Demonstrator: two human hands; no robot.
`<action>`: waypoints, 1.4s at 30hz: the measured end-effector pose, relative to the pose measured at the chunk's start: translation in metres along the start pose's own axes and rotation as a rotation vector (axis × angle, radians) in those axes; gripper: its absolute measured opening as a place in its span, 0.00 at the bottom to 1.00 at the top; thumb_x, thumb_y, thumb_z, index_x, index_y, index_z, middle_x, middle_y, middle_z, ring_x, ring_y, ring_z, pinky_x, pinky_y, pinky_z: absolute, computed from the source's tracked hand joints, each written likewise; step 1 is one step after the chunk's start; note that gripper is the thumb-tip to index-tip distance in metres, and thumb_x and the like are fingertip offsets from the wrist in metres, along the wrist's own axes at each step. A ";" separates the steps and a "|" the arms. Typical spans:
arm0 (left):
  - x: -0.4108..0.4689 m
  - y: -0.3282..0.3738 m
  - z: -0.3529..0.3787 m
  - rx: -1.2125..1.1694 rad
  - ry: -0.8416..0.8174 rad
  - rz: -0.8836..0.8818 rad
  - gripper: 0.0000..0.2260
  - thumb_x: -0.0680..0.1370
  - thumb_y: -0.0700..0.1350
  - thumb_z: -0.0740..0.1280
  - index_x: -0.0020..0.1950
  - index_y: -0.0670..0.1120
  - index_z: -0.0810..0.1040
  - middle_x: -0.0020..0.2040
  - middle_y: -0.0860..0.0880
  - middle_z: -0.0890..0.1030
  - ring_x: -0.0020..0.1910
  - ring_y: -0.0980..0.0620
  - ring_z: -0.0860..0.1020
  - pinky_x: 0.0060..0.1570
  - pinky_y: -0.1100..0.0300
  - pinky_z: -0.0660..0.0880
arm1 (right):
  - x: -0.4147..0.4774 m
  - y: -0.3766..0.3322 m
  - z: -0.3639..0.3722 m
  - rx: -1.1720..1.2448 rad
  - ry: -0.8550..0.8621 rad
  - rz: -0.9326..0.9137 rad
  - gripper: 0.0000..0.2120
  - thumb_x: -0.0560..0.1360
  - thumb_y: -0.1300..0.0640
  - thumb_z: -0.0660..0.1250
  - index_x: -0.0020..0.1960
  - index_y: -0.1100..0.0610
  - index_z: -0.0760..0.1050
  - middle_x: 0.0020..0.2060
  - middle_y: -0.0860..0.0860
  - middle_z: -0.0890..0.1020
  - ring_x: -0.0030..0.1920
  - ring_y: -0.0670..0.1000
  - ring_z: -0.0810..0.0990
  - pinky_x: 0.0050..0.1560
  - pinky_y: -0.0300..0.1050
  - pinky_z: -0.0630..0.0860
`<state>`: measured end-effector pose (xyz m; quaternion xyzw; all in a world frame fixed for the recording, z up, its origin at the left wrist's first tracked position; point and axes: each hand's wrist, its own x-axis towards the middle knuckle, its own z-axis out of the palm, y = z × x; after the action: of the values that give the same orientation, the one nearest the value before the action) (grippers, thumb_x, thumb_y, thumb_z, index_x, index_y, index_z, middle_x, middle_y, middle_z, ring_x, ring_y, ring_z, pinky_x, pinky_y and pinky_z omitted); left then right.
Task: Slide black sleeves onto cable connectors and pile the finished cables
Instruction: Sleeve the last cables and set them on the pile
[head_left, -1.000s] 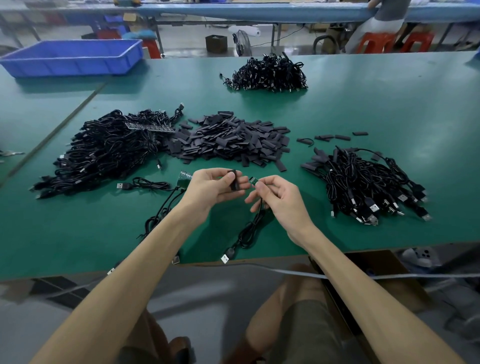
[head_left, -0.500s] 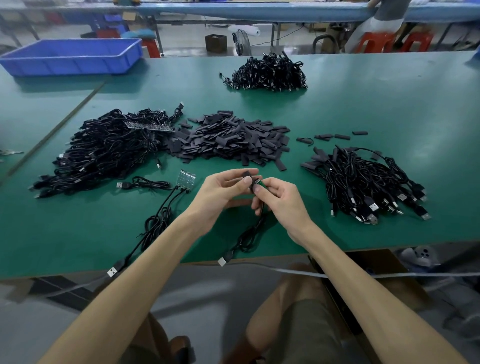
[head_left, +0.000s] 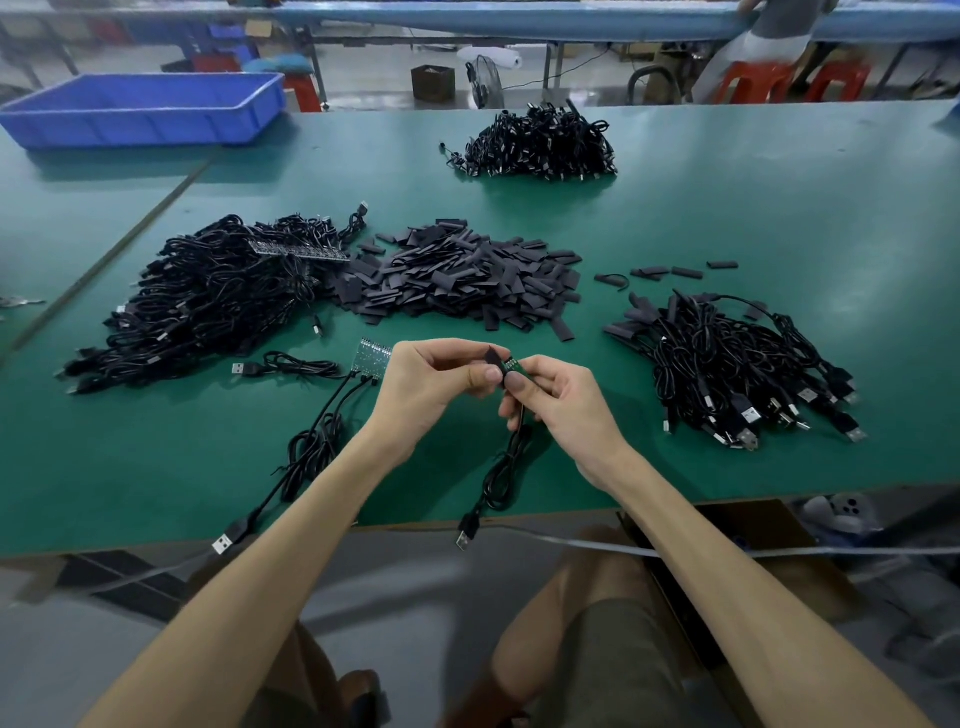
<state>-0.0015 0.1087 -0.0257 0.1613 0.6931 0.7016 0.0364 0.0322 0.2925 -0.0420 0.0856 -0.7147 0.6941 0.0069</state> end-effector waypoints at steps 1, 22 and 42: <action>0.000 0.000 0.000 0.017 -0.004 0.010 0.09 0.73 0.36 0.77 0.52 0.44 0.88 0.44 0.43 0.87 0.40 0.51 0.82 0.47 0.60 0.80 | 0.000 0.000 0.000 0.009 0.000 0.004 0.04 0.82 0.61 0.68 0.52 0.58 0.82 0.34 0.53 0.85 0.32 0.51 0.80 0.39 0.38 0.78; -0.002 0.002 -0.003 0.043 0.016 0.049 0.09 0.74 0.40 0.77 0.54 0.42 0.86 0.41 0.45 0.87 0.36 0.50 0.82 0.44 0.59 0.81 | 0.000 0.005 0.001 0.012 0.012 -0.005 0.06 0.81 0.58 0.69 0.53 0.60 0.82 0.37 0.54 0.86 0.33 0.51 0.81 0.41 0.39 0.78; -0.008 -0.014 -0.004 -0.073 -0.014 -0.044 0.11 0.77 0.38 0.73 0.59 0.41 0.83 0.54 0.36 0.83 0.39 0.47 0.81 0.46 0.54 0.81 | -0.001 -0.001 -0.003 0.027 0.030 0.000 0.06 0.82 0.63 0.67 0.48 0.59 0.81 0.36 0.53 0.85 0.31 0.49 0.81 0.38 0.32 0.73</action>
<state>0.0023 0.1037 -0.0411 0.1497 0.6701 0.7243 0.0626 0.0329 0.2958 -0.0412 0.0751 -0.7050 0.7050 0.0165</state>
